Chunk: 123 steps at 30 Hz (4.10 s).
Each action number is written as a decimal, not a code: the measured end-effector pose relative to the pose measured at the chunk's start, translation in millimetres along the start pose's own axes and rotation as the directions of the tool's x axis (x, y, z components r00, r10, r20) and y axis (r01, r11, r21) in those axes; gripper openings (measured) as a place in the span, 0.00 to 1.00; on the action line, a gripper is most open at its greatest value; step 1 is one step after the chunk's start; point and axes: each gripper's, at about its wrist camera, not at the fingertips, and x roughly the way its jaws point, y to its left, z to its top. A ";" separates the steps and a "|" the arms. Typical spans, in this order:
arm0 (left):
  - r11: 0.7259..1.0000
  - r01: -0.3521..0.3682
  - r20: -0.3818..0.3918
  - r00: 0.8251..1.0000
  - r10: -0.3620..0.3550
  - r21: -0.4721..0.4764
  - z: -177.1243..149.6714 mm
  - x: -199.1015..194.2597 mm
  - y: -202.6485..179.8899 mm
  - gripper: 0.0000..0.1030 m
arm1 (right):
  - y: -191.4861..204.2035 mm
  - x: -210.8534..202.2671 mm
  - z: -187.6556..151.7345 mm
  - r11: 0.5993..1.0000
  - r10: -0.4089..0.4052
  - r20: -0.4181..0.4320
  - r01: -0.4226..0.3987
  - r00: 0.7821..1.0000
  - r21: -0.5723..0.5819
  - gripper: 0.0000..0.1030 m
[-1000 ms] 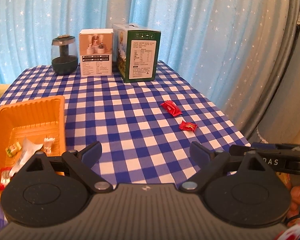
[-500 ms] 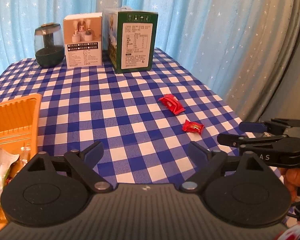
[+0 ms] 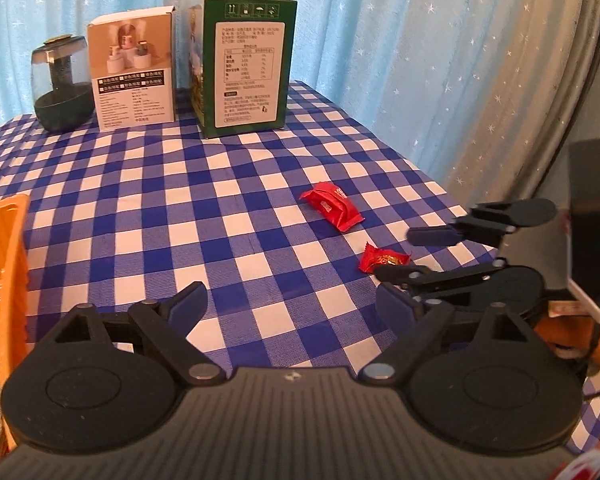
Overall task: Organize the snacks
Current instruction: 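Grasp the red candy with the right tool while the left grasps the other red candy, then carry both held red candies over to the orange tray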
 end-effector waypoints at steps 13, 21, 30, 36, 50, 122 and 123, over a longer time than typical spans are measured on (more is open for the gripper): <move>1.000 0.014 -0.011 1.000 -0.015 -0.024 3.9 26.6 -2.7 0.85 | -14.4 0.7 -5.4 0.971 -0.029 -0.031 0.036 0.999 0.236 0.22; 0.988 0.089 0.021 0.996 -0.087 -0.127 27.1 64.2 -6.6 0.79 | -33.1 -20.9 -1.4 0.836 -0.202 -0.014 0.180 0.979 0.518 0.22; 0.981 0.086 0.017 0.996 -0.084 -0.176 38.7 114.4 -14.0 0.63 | -55.0 -19.8 -6.0 0.790 -0.305 -0.015 0.262 0.952 0.554 0.22; 0.970 0.093 0.036 0.996 -0.087 -0.223 43.5 139.0 -18.7 0.57 | -64.4 -15.6 -18.5 0.769 -0.327 -0.037 0.289 0.944 0.570 0.22; 0.990 0.022 0.021 1.000 -0.020 -0.137 53.5 152.2 -31.4 0.25 | -62.8 -12.5 -20.7 0.767 -0.333 -0.047 0.299 0.942 0.568 0.22; 0.971 -0.190 0.059 0.978 0.200 -0.143 -109.2 -237.3 71.8 0.24 | 224.3 -185.6 22.6 0.921 -0.039 0.070 0.009 0.997 0.390 0.22; 0.970 -0.194 0.059 0.977 0.204 -0.147 -110.9 -239.8 73.7 0.24 | 226.9 -185.3 23.8 0.922 -0.034 0.071 0.004 0.997 0.386 0.22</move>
